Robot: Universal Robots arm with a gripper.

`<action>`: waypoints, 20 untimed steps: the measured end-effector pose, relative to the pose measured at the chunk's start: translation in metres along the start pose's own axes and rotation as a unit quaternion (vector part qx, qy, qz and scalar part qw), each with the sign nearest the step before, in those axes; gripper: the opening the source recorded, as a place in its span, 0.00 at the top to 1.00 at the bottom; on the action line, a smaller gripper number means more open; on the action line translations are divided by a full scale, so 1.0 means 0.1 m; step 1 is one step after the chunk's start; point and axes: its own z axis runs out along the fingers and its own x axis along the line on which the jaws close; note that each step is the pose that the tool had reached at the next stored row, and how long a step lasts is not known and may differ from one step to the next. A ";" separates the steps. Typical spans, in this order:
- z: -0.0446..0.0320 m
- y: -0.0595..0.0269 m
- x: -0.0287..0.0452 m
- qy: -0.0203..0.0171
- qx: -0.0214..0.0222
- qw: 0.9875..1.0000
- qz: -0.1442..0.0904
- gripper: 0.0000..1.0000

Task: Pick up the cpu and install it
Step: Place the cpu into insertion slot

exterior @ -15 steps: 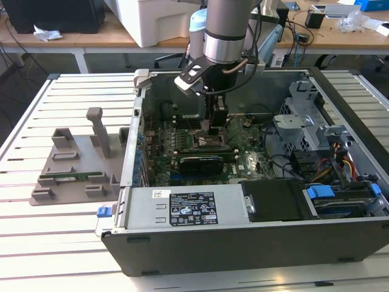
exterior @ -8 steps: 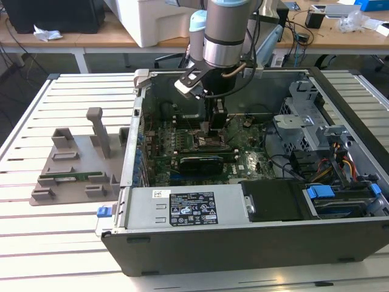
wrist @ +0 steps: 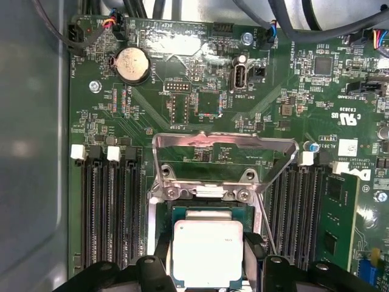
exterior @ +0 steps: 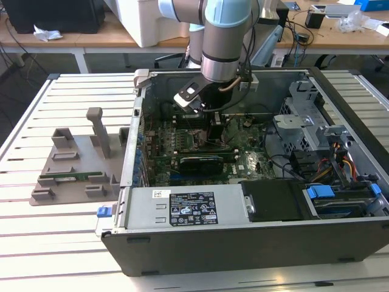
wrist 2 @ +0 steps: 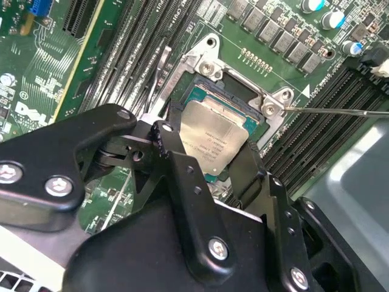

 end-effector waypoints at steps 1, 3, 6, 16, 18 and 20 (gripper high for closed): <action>0.010 0.000 0.000 0.000 0.000 1.000 0.000 0.45; 0.024 0.001 0.000 0.000 0.000 1.000 0.000 0.45; 0.037 0.002 0.000 0.000 0.000 1.000 0.000 0.45; 0.047 0.004 0.004 0.001 0.000 1.000 0.000 0.44; 0.045 0.003 0.002 0.000 0.000 1.000 0.000 0.38; 0.045 0.001 0.002 0.000 0.000 1.000 0.000 0.38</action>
